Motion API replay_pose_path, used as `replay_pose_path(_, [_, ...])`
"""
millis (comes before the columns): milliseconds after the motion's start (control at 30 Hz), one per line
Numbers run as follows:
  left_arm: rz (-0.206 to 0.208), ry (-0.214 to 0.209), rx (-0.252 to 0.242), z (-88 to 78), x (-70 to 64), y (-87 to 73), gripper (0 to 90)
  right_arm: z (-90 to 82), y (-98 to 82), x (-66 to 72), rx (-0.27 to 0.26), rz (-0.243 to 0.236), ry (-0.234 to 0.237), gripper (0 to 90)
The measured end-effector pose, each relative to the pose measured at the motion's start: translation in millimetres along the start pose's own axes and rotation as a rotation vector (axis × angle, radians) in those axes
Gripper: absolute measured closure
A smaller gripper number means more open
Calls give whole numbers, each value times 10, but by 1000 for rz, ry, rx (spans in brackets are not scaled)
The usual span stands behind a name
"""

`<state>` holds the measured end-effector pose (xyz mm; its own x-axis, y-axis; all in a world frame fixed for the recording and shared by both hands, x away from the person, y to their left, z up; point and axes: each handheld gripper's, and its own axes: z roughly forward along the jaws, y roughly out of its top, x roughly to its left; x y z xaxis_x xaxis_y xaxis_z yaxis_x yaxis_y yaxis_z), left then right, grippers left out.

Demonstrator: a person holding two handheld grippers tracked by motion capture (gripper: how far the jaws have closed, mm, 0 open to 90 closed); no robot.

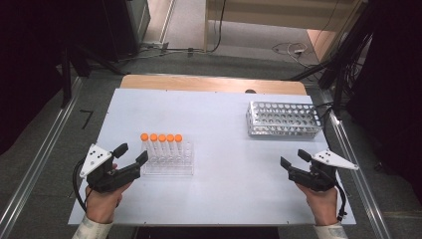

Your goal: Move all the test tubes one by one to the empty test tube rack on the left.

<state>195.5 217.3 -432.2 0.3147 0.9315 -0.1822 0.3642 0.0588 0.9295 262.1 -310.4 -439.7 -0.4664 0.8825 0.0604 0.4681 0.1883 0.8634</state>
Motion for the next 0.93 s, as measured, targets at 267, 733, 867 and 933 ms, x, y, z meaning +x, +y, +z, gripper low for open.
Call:
replay_pose_path(267, [3,8,8,-42,33,-44,257,-54,-32,-68,-1,13,-19,248])
replay_pose_path(733, [0,63,25,-75,164,-136,256,-153,-161,-333,16,50,-114,246])
replay_pose_path(867, [-7,90,36,-55,228,-177,256,-154,-232,-464,36,79,-146,242])
replay_pose_path(933, [-10,108,53,-22,275,-212,245,-150,-265,-518,48,97,-158,226])
